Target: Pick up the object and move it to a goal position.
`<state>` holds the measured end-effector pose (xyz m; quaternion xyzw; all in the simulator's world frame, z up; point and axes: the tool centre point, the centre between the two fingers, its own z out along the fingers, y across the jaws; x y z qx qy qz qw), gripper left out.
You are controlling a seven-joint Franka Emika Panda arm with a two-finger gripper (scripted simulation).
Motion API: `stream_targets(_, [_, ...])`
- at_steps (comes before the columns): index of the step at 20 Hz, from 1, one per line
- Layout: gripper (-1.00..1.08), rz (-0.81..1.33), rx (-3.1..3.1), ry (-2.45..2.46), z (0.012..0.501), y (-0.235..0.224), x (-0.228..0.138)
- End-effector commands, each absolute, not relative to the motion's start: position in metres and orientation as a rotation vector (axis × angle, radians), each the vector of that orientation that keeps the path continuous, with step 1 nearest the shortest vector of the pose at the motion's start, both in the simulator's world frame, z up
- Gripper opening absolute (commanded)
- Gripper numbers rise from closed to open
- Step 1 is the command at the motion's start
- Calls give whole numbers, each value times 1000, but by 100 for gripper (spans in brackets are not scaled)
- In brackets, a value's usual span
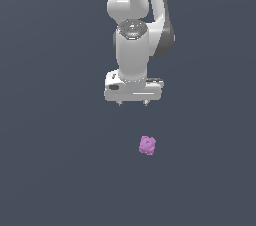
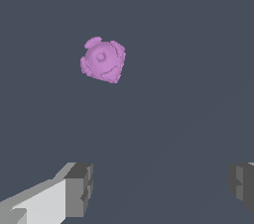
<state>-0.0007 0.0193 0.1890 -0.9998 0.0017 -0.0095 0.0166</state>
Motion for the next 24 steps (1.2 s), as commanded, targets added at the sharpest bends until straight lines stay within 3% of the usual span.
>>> stream_targets(1, [100,-30,-3108,5,189,19,-1])
stream_targets(14, [100,20,-3117,-60,175,27,-9])
stream_targets(24, [100,18,-3120,15,166,34,13])
